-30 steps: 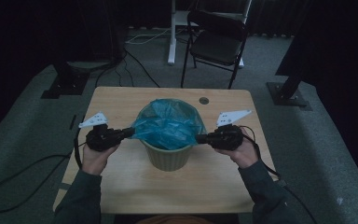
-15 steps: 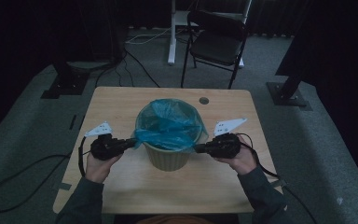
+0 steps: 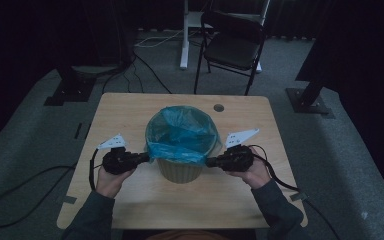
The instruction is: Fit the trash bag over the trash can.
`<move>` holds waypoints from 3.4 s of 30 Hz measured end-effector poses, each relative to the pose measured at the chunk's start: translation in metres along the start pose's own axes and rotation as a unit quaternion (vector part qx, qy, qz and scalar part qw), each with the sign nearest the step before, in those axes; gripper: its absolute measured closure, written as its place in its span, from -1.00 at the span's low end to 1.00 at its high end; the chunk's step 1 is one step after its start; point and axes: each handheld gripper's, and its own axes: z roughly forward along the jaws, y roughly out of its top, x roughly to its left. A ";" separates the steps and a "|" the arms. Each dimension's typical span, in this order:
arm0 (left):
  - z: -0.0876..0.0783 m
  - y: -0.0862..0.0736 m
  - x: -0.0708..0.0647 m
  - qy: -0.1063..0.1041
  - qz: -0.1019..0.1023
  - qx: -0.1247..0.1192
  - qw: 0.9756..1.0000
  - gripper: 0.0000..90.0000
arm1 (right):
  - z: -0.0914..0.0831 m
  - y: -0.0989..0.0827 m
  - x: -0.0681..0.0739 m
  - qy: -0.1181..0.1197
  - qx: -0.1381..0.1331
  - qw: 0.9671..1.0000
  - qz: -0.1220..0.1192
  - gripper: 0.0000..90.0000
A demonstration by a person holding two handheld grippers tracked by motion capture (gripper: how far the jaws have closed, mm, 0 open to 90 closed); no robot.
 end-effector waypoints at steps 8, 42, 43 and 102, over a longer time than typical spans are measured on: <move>0.004 -0.003 0.000 0.002 0.002 0.012 1.000 0.97 | 0.011 -0.002 0.000 0.008 0.013 1.000 0.001 1.00; 0.000 -0.019 0.033 0.039 -0.054 0.024 0.998 0.87 | 0.010 -0.019 -0.019 -0.031 0.041 0.998 0.039 1.00; -0.002 -0.020 0.035 0.039 -0.058 0.019 0.997 0.85 | 0.010 -0.020 -0.019 -0.031 0.040 0.998 0.040 1.00; -0.026 -0.024 0.040 0.030 0.000 0.014 0.999 -0.11 | -0.023 -0.004 -0.034 -0.076 -0.035 0.996 0.027 1.00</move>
